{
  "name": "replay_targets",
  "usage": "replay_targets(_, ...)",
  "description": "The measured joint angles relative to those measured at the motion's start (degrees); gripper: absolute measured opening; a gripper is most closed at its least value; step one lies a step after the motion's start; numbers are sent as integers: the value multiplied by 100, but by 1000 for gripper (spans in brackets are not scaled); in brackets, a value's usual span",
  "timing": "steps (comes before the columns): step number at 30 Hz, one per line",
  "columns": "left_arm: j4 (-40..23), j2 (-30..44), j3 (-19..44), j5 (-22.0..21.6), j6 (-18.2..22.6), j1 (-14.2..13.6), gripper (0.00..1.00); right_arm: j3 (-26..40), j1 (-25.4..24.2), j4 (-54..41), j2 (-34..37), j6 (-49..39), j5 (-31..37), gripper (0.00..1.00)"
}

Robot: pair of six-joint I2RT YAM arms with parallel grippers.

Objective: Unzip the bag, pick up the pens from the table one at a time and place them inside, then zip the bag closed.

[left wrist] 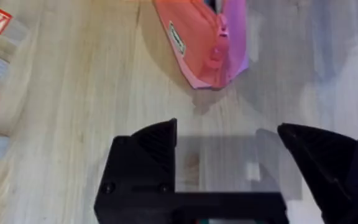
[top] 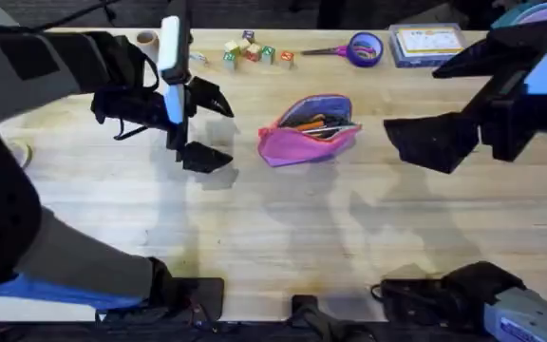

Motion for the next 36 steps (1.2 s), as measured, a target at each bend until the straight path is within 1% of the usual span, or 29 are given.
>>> replay_targets(4,134,158,0,398,3,213,992,0,0,2,4,0,-178,997)
replay_targets(8,122,245,0,634,3,370,993,0,0,0,2,0,-251,997)
replay_targets(13,106,273,0,758,3,379,993,0,0,0,4,0,-361,998)
replay_targets(19,105,273,0,789,3,381,993,0,0,28,234,33,-964,998)
replay_targets(23,101,273,0,789,3,381,993,0,52,162,553,304,-1293,998)
replay_targets(24,95,273,0,791,3,381,993,0,258,173,742,421,-1363,998)
replay_targets(26,95,273,0,789,3,381,993,0,501,194,877,467,-1337,998)
replay_targets(28,95,273,0,791,3,381,993,0,811,292,1023,488,-1205,998)
replay_targets(34,95,273,0,791,3,381,993,0,1805,822,1351,520,-465,998)
replay_targets(36,92,273,0,791,3,381,993,26,2074,864,1434,520,-184,998)
